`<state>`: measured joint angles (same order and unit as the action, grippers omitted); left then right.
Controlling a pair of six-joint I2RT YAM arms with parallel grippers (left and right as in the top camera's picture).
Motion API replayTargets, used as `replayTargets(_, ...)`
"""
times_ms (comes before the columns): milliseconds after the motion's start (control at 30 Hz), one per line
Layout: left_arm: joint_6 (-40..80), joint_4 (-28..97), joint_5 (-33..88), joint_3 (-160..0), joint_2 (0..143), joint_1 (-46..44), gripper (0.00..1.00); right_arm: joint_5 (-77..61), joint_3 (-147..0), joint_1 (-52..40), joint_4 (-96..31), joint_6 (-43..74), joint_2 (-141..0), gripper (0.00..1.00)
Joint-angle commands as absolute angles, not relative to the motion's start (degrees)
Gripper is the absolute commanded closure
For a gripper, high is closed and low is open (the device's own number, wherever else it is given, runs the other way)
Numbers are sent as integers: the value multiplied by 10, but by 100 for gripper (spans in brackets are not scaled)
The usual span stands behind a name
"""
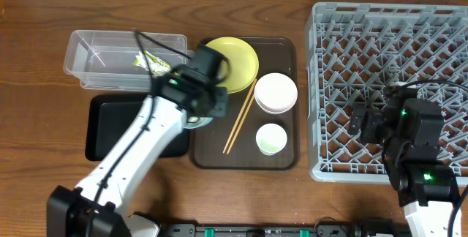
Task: Sort waste into correct bins and load items into the dishwasher rack
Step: 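Tip the light-blue bowl over the black tray to pour out the rice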
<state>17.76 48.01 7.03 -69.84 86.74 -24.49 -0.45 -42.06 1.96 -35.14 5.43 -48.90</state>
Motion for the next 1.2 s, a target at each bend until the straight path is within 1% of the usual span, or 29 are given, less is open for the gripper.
replayTargets(0, 120, 483, 211, -695, 868, -165, 94, -7, -433, 11, -354, 57, -487, 1)
replayTargets(200, 23, 482, 393, -654, 868, -27, 94, -7, -433, 11, -356, 57, -487, 1)
replayTargets(333, -55, 473, 560, -608, 869, 64, 94, -7, -433, 11, -355, 57, -487, 1)
replayTargets(600, -122, 468, 782, -528, 886, 219, 94, -7, -433, 11, -356, 57, -487, 1)
replayTargets(733, -112, 471, 826, -514, 904, 272, 94, -7, -433, 11, -356, 57, -487, 1)
replayTargets(833, -70, 473, 829, -514, 916, 300, 94, -7, -433, 11, -356, 57, -487, 1)
replayTargets(1067, 16, 473, 865, -514, 930, 337, 94, -7, -433, 11, -356, 57, -487, 1)
replayTargets(1167, 25, 474, 901, -514, 930, 344, 94, -7, -433, 11, -356, 57, -487, 1)
